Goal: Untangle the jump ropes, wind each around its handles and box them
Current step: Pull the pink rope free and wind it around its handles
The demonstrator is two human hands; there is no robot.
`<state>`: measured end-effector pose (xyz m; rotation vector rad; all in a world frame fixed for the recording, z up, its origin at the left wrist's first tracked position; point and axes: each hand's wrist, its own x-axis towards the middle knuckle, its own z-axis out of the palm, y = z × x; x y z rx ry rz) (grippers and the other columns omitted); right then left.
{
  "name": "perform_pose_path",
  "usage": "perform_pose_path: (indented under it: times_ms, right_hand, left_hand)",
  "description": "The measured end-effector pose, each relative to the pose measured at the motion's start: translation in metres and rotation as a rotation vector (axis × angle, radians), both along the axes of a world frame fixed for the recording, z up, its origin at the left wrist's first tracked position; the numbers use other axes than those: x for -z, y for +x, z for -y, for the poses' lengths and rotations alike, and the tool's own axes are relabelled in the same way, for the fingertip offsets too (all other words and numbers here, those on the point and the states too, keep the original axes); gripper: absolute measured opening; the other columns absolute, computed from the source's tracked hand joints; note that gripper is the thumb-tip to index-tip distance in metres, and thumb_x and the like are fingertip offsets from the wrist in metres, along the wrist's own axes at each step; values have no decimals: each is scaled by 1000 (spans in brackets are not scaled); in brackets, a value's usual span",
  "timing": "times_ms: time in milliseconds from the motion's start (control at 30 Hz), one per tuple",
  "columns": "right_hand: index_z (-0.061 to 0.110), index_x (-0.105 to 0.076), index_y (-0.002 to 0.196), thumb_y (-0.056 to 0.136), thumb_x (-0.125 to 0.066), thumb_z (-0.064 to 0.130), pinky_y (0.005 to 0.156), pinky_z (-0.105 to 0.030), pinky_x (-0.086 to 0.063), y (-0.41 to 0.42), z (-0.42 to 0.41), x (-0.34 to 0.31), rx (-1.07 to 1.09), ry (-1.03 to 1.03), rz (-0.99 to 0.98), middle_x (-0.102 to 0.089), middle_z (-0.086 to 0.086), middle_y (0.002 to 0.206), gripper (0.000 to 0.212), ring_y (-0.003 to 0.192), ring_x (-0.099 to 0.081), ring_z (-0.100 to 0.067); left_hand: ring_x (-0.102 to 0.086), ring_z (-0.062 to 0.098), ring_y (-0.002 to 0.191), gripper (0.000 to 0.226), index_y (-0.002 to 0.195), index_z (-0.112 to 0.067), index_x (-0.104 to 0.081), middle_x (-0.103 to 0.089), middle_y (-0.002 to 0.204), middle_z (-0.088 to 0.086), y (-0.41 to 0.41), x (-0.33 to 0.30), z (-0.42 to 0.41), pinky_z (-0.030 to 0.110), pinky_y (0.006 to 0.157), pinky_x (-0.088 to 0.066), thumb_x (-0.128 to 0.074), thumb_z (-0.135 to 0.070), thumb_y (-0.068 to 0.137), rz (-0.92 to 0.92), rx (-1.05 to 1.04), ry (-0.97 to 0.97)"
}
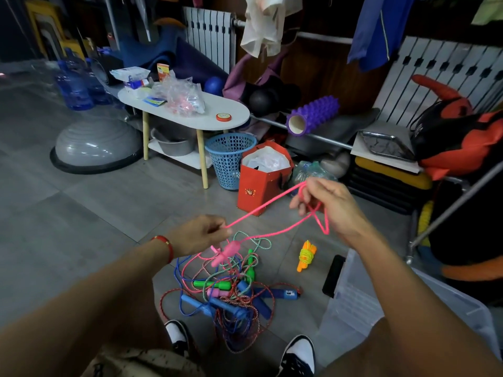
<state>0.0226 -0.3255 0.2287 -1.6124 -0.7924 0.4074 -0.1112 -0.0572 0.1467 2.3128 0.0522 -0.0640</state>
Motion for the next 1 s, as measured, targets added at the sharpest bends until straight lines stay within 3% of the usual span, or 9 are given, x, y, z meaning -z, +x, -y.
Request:
perform_pose_path:
  times_ms: [167,267,367,467,567,667,733,867,1000]
  right_hand:
    - [14,-61,70,105,-48,27,77,-39,-54,4,19,28,58,-269,104,-72,-17,88,40,74,-66,-28]
    - [26,-68,74,100,-46,49,72,-46,-51,7,12,51,47,-578,337,-70,-3,78,40,74,-64,-27]
    - [24,-69,83,101,-46,47,62,-32,-42,7,-1,59,11,-843,469,-64,4,74,37,71,-61,-19]
    - [20,-68,110,99,-55,40,75,-29,-44,6,-11,55,-33,-980,550,-66,-2,101,27,101,-64,-24]
    - [23,-50,141,91,-71,23,96,-18,-45,-7,-22,38,-123,-582,327,-61,-2,135,54,121,-59,-12]
    - [20,-60,125,95,-67,19,85,-26,-54,-19,-34,18,-194,-274,77,-73,4,102,31,96,-71,-11]
    - [20,-68,108,99,-60,33,67,-31,-50,-19,-35,9,-127,-356,290,-64,17,71,17,67,-62,0]
    - [16,-73,90,102,-56,27,57,-18,-36,-13,-21,-6,-134,-350,509,-56,22,58,24,53,-50,1]
    - [7,-63,83,105,-48,16,56,-33,-41,9,11,-13,147,53,57,-53,6,57,29,45,-39,-7]
  left_hand:
    - [-58,12,65,42,83,-20,-59,-60,69,-7,-9,2,-19,43,67,-52,-48,-58,96,122,-65,52]
    - [-51,7,61,30,84,-21,-64,-56,66,-8,0,-29,-7,27,62,-45,-52,-46,99,281,-63,97]
    - [-51,9,62,23,87,-16,-67,-56,64,-8,12,-67,14,17,58,-37,-57,-32,100,403,-12,179]
    - [-57,8,68,21,86,-17,-69,-61,69,-7,25,-89,28,16,62,-40,-60,-31,100,464,43,287]
    - [-53,-2,65,16,88,-21,-72,-61,70,-16,36,-92,38,11,62,-35,-64,-31,97,472,90,386]
    - [-54,1,63,16,84,-23,-72,-66,70,-9,41,-82,47,23,64,-43,-67,-33,94,418,83,390]
    - [-52,-2,57,22,73,-24,-64,-57,59,-12,39,-73,49,16,57,-39,-69,-34,92,383,32,286]
    - [-36,6,52,50,66,-7,-49,-40,55,-5,28,-54,51,26,52,-32,-60,-46,95,260,-9,6]
    - [-41,10,57,49,70,-14,-45,-41,62,-5,8,-23,28,36,57,-42,-46,-53,101,122,27,-108]
